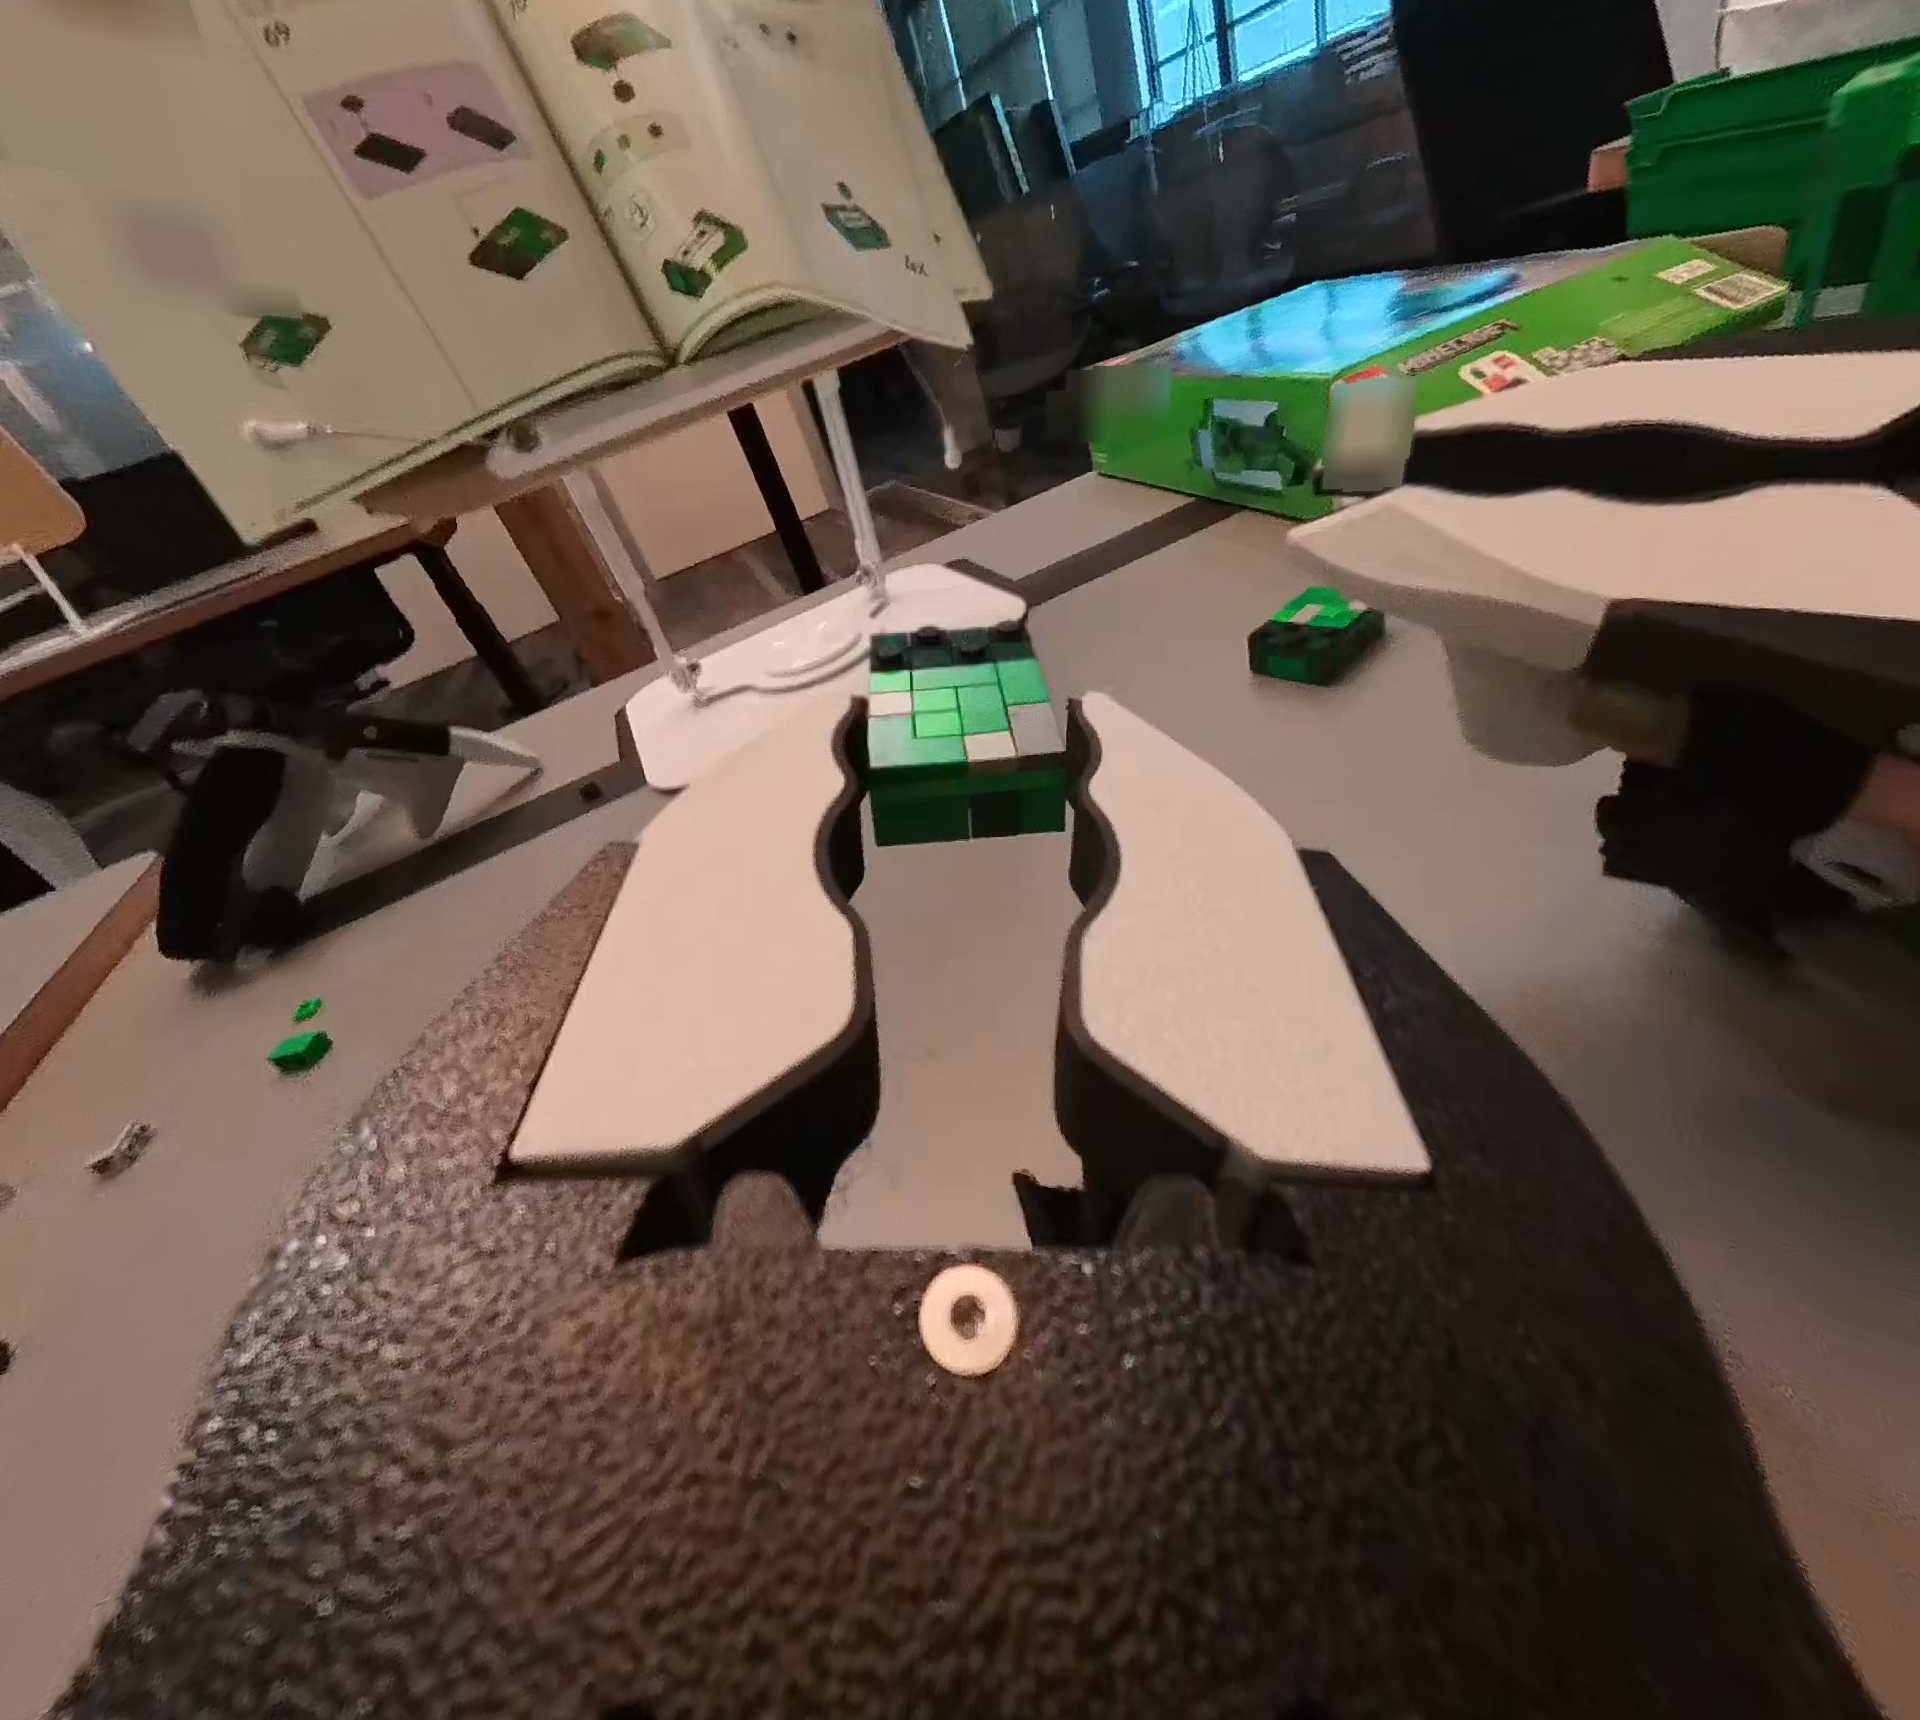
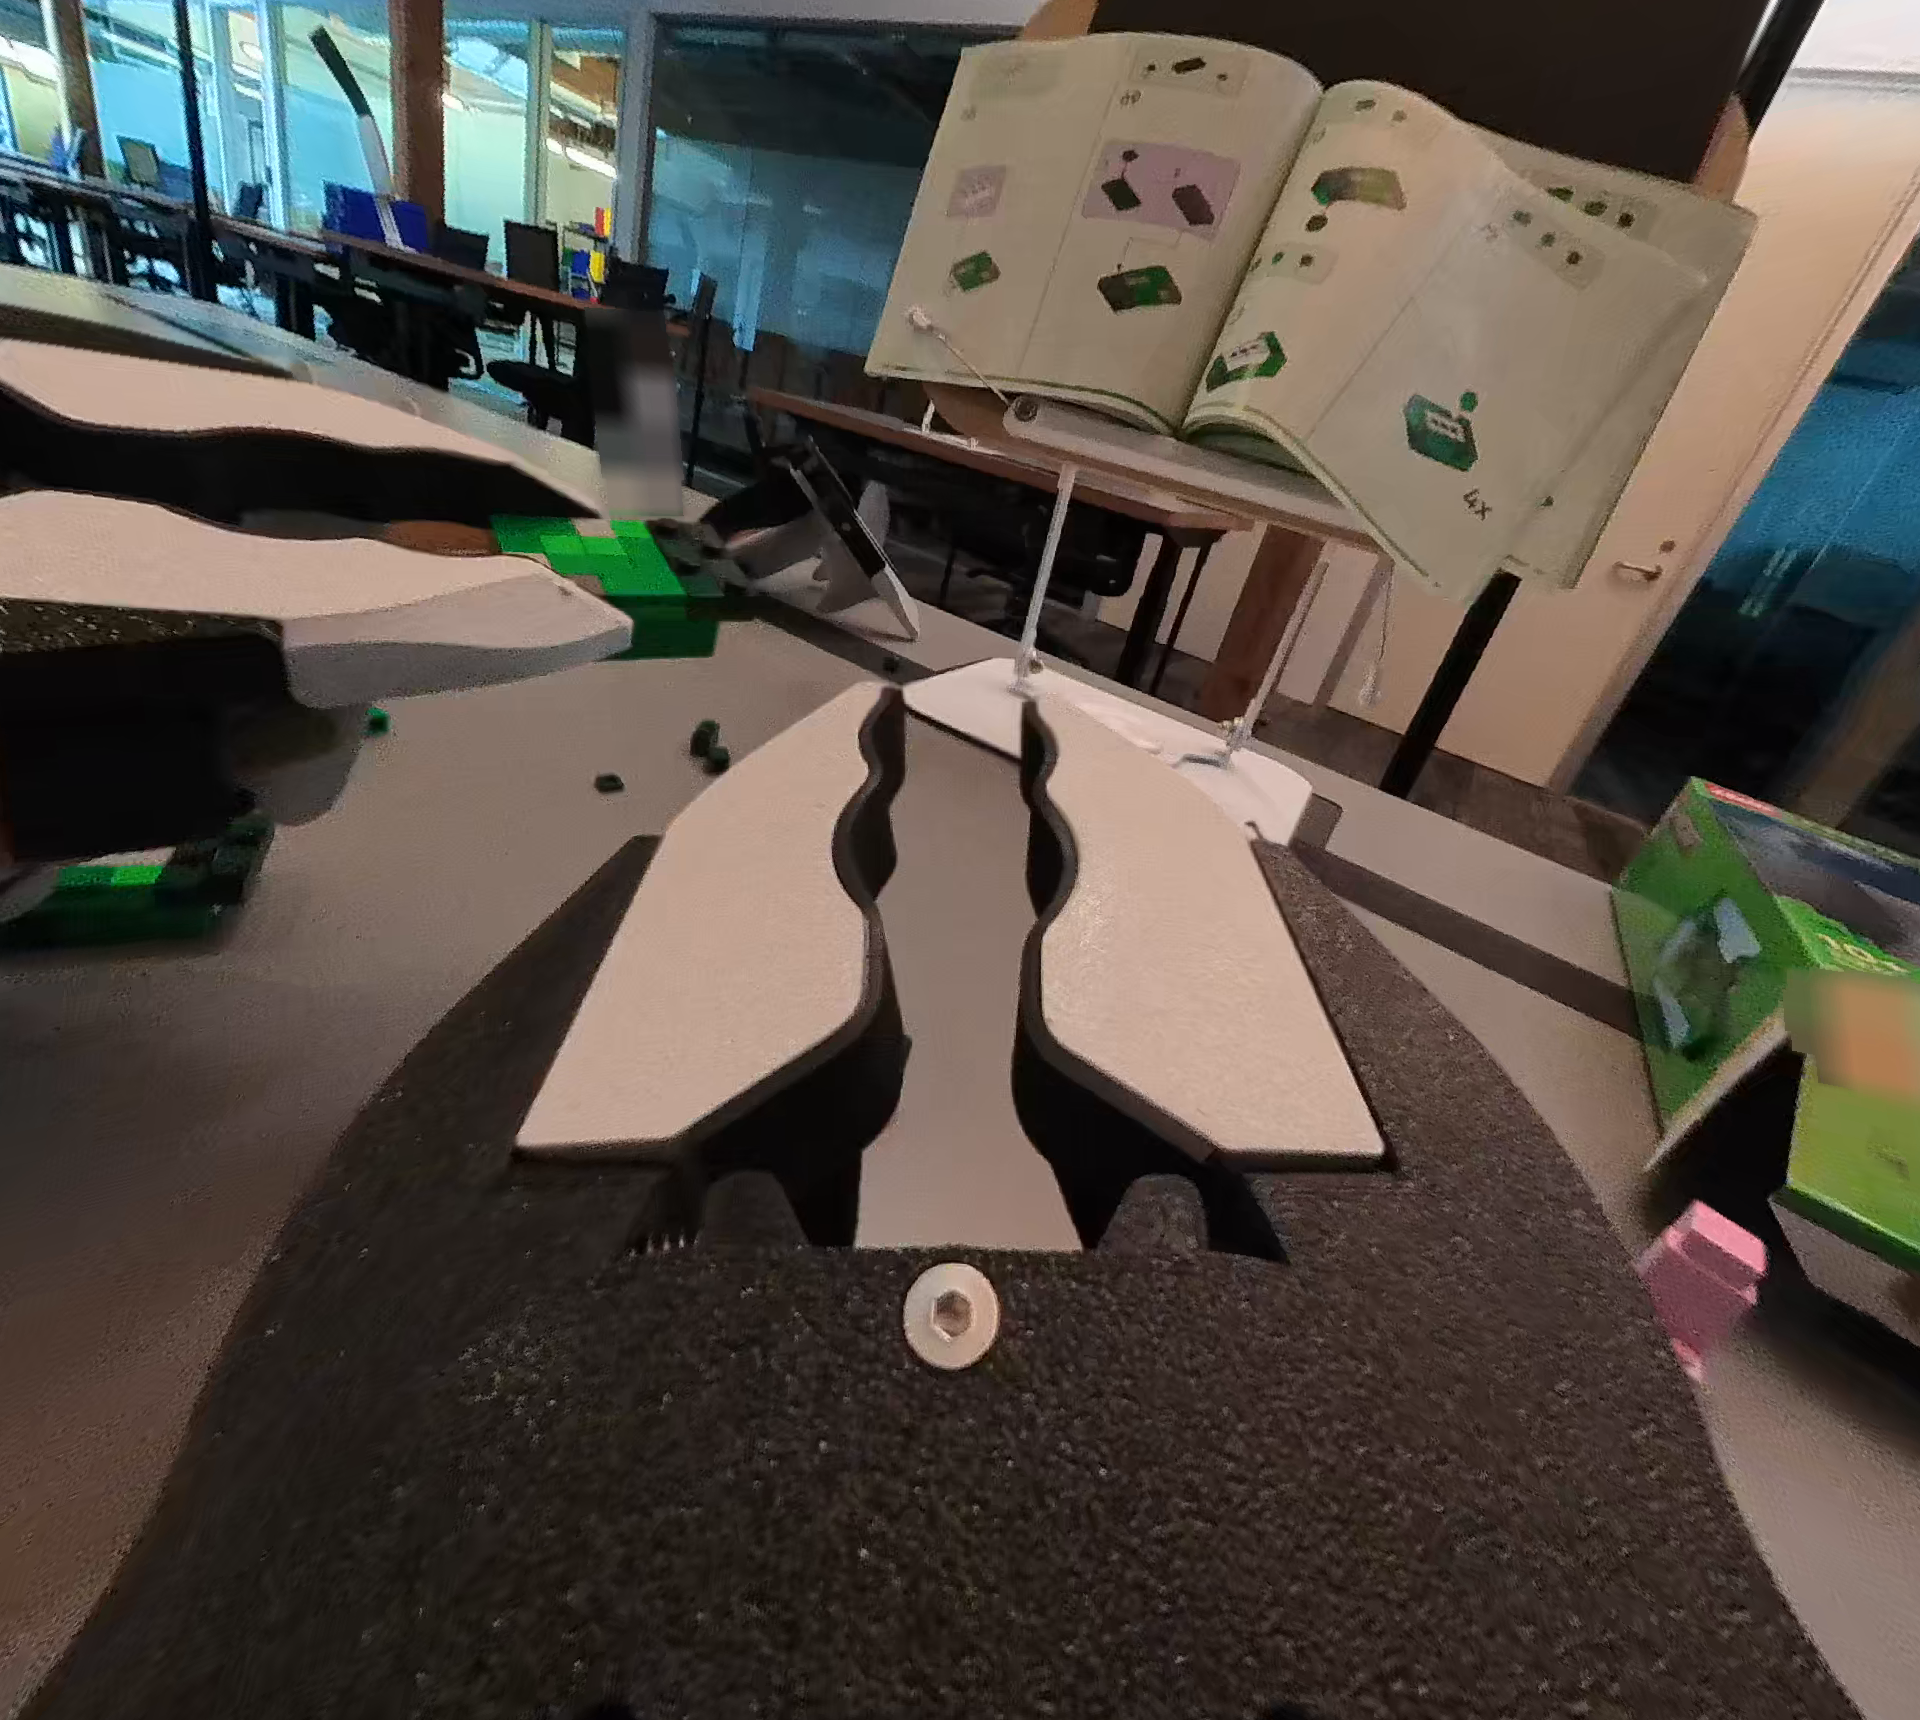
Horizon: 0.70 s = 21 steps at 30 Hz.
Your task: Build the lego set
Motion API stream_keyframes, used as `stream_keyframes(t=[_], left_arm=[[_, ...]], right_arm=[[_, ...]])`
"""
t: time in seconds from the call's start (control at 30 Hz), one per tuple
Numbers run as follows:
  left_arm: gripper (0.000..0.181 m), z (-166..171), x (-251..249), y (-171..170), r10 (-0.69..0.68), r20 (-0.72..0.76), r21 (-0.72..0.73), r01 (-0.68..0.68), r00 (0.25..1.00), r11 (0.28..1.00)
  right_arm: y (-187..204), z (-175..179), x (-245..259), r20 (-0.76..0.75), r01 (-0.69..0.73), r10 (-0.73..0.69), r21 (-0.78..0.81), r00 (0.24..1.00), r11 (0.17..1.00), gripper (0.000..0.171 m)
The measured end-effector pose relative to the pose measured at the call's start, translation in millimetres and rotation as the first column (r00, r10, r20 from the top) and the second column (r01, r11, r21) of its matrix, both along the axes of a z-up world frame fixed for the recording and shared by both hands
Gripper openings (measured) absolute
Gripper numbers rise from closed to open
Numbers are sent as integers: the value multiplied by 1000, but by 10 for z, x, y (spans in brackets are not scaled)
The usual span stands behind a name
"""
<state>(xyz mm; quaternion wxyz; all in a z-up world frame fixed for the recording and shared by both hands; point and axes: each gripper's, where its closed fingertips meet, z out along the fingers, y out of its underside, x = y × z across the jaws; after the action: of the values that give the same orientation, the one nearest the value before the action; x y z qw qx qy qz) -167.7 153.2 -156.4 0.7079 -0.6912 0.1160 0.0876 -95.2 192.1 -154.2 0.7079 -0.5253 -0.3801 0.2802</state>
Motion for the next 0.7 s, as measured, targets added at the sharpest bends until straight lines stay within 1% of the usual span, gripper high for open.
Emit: stream_keyframes(t=[0.03, 0.1, 0.2, 0.27, 0.3, 0.37, 0.43, 0.53, 0.57, 0.63, 0.7], left_arm=[[36, -5, -51, -14, 9, 14, 1, -9, 1000, 1000], [36, 59, -195, -65, 41, 33, 34, -42, 999, 999], [36, 272, -558, -234, 145, 51, 152, -152, 988, 977], [35, 287, -845, -338, 229, 36, 169, -231, 973, 958], [36, 268, -956, -367, 245, 44, 159, -249, 969, 956], [36, 157, -1073, -346, 222, 83, 101, -230, 972, 968], [36, 88, -1004, -297, 165, 66, 77, -170, 984, 982], [36, 155, -588, -268, 10, -2, 95, -10, 1000, 995], [36, 150, -455, -255, -24, -19, 87, 25, 1000, 996], [36, 96, -251, -222, -66, -38, 58, 68, 997, 996], [36, 34, -121, -189, -82, -31, 22, 83, 996, 996]], right_arm=[[12, -23, -3, 16, 9, -9, -8, 1000, 1000, 16], [32, -54, -3, 32, 16, -15, -39, 999, 999, 0], [135, -101, 30, 35, 59, -55, -120, 998, 991, 0], [181, -72, 82, -4, 78, -79, -135, 997, 988, 0], [192, -58, 106, -25, 78, -82, -143, 996, 987, 0], [194, -20, 147, -66, 71, -80, -140, 995, 988, 0], [180, 3, 162, -87, 58, -70, -130, 994, 990, 0], [184, 10, 158, -86, 63, -73, -109, 994, 992, 0], [191, 9, 154, -77, 77, -84, -94, 994, 993, 0], [196, 16, 141, -63, 99, -102, -55, 993, 994, 0], [215, 16, 149, -67, 106, -111, -62, 992, 992, 0]])
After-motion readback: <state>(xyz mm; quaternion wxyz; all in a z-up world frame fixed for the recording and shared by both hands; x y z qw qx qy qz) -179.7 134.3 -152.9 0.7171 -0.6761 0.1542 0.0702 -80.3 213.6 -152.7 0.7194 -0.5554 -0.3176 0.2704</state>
